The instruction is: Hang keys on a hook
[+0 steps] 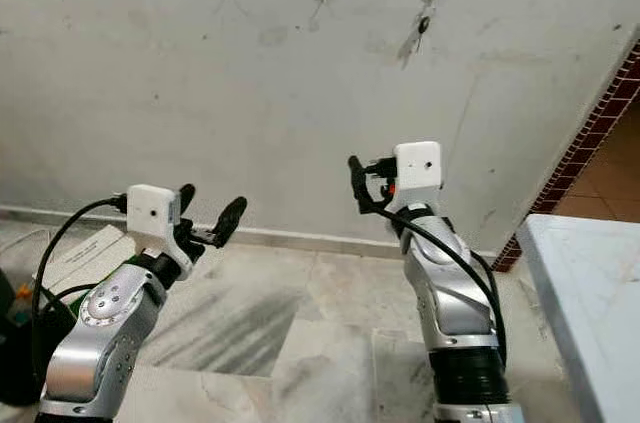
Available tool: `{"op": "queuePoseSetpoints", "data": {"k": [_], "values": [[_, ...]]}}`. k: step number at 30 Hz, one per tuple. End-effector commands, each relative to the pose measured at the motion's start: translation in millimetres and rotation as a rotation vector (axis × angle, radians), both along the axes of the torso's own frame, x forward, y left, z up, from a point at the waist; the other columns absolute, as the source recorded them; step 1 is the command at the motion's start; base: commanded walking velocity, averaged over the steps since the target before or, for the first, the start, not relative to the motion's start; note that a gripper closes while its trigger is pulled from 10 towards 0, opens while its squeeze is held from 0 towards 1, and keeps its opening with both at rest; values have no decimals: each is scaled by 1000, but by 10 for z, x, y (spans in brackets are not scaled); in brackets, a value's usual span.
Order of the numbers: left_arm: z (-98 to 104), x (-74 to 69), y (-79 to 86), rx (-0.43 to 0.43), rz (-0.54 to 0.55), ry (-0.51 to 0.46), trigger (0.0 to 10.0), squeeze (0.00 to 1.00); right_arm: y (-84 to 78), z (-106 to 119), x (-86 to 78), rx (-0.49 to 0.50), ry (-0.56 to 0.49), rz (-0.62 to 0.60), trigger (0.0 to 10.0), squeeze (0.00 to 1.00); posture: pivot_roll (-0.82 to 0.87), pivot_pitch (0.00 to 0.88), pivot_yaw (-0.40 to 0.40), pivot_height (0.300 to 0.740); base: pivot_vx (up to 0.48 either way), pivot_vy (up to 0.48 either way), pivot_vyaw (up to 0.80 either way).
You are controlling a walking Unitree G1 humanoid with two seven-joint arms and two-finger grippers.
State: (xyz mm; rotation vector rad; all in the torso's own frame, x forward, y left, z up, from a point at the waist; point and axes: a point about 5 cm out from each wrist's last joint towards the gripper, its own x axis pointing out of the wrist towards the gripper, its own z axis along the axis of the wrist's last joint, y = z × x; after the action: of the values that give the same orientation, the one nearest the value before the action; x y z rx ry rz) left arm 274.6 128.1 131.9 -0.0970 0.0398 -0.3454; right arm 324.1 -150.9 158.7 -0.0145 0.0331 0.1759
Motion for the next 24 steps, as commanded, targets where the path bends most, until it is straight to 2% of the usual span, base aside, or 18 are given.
{"op": "queuePoseSetpoints", "data": {"k": [1,5,9,13,17,19,22,24], "values": [[1,-10,-59,-10,-21,8,10000,0,-66,5,-14,-4,-2,-24,10000,0,-4,0,2,740,0,480,0],[-5,-12,-71,-15,-30,14,10000,0,-72,0,-16,-26,-8,-39,10000,0,-4,0,2,740,0,480,0],[-5,-7,-88,-22,-38,17,10000,0,-56,-8,-22,6,-2,-30,10000,0,-5,0,4,740,0,480,0],[7,1,-114,-32,-47,17,10000,0,-73,11,-10,-17,-36,-51,10000,0,-5,0,4,740,0,480,0],[1,-8,-113,-34,-47,20,10000,0,-90,1,-13,15,-24,-61,10000,0,-6,0,3,740,0,480,0],[2,-9,-113,-30,-48,19,10000,0,-101,-12,-11,-8,-10,-73,10000,0,-5,0,3,740,0,480,0],[8,-1,-109,-30,-47,16,10000,0,-68,-40,-16,13,26,-48,10000,0,-3,0,1,740,0,480,0],[26,9,-107,-24,-47,-1,10000,0,-61,-33,-14,10,21,-46,10000,0,-3,0,1,740,0,142,0]]}}
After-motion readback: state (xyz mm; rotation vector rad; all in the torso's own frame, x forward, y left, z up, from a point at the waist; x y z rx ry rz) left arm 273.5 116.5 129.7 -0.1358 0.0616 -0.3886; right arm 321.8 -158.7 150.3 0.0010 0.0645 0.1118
